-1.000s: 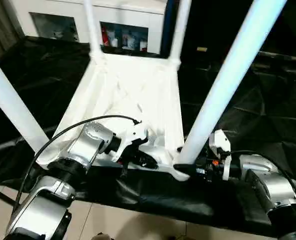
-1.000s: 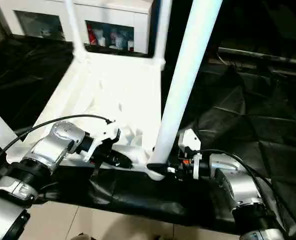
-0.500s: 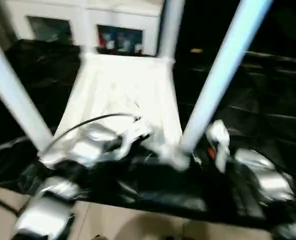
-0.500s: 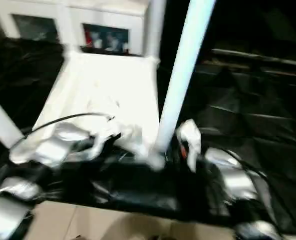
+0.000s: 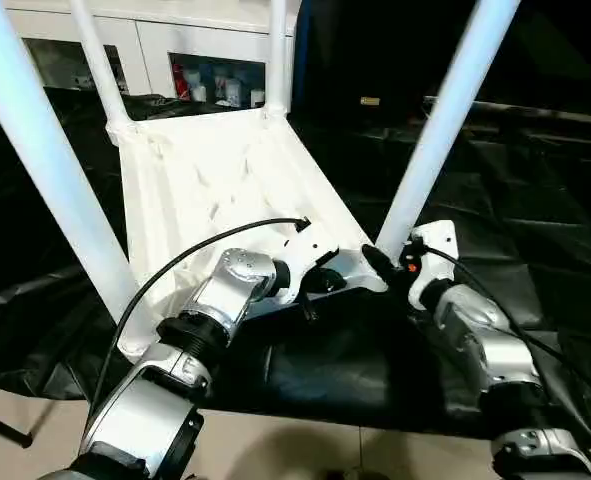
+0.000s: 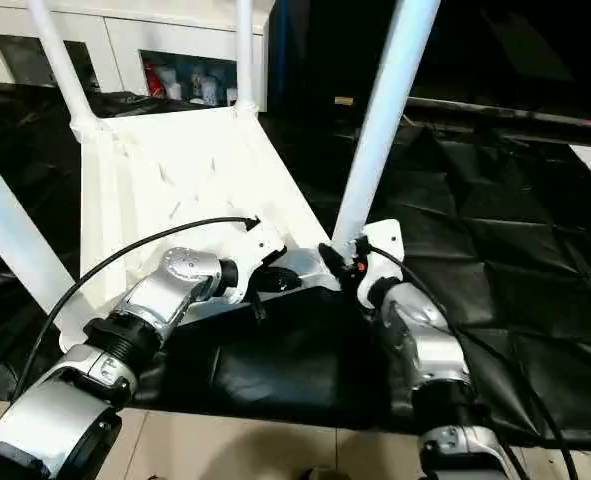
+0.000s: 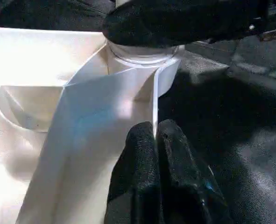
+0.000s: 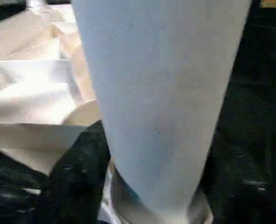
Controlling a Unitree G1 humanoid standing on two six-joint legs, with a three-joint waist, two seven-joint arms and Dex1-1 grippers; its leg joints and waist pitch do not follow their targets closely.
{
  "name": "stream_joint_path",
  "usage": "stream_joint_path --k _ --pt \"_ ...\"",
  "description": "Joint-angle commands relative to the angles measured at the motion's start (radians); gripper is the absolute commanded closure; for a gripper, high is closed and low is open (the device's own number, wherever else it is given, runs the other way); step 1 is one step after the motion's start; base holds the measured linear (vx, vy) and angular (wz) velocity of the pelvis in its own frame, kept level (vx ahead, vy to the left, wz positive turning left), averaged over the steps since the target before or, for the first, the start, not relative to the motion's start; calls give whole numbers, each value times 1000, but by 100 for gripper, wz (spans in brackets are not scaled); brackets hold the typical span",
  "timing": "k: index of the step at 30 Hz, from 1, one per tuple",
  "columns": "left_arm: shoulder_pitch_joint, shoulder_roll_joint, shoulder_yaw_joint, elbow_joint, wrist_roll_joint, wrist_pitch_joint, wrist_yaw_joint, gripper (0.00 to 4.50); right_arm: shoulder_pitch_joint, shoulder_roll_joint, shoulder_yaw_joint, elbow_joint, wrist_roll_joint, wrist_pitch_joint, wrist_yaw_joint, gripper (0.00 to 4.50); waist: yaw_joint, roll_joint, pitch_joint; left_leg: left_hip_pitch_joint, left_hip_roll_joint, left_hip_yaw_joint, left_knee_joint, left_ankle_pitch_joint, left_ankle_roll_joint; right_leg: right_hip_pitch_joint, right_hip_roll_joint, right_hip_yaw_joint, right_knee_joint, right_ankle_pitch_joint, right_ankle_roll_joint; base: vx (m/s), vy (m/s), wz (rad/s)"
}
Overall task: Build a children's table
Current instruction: Rotate leg to tighten
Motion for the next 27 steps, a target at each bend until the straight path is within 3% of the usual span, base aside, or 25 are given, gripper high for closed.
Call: stream_joint_path --k 1,5,9,12,15,20,24,25,27 --pt "-6 -30 -31 -5 -19 -12 -48 450 13 20 90 -21 5 1 105 144 7 -3 -51 -5 -10 13 -69 -351 52 41 -18 11 -80 -358 -174 0 0 0" --pt "24 35 -57 -58 -32 6 -194 450 63 -86 108 -131 69 -1 329 144 15 -4 -56 -9 -8 16 -65 -280 78 52 -21 14 -69 -268 -202 0 0 0" --pt "42 92 -86 -99 -35 24 -303 450 86 -151 114 -182 108 29 454 144 24 -2 -62 -9 -4 17 -58 -187 116 59 -19 14 -48 -111 -259 0 0 0" --pt "61 164 -114 -148 -38 46 -429 450 105 -220 133 -207 115 35 565 144 30 1 -61 -7 -3 20 -56 -158 138 56 -18 15 -41 -51 -289 0 0 0" --pt "70 202 -122 -173 -43 55 -487 450 111 -246 139 -215 122 47 612 144 36 4 -56 -1 0 22 -60 -206 121 52 -19 15 -44 -95 -294 0 0 0" --pt "79 244 -122 -206 -61 81 -538 450 119 -266 155 -222 126 55 661 144 39 3 -52 4 1 21 -65 -269 81 48 -21 17 -54 -198 -265 0 0 0" --pt "88 265 -122 -235 -71 101 -552 450 119 -259 165 -223 141 75 686 157 40 0 -54 -2 -3 20 -64 -248 73 51 -21 17 -52 -204 -247 0 0 0" --pt "89 267 -122 -238 -71 103 -554 450 118 -258 166 -223 142 77 688 185 40 1 -55 -2 -2 20 -64 -242 73 51 -22 17 -51 -197 -248 0 0 0" --pt "93 268 -122 -246 -71 108 -555 450 118 -255 169 -224 146 82 693 195 40 0 -56 -3 -3 20 -63 -223 76 52 -21 17 -48 -173 -253 0 0 0"
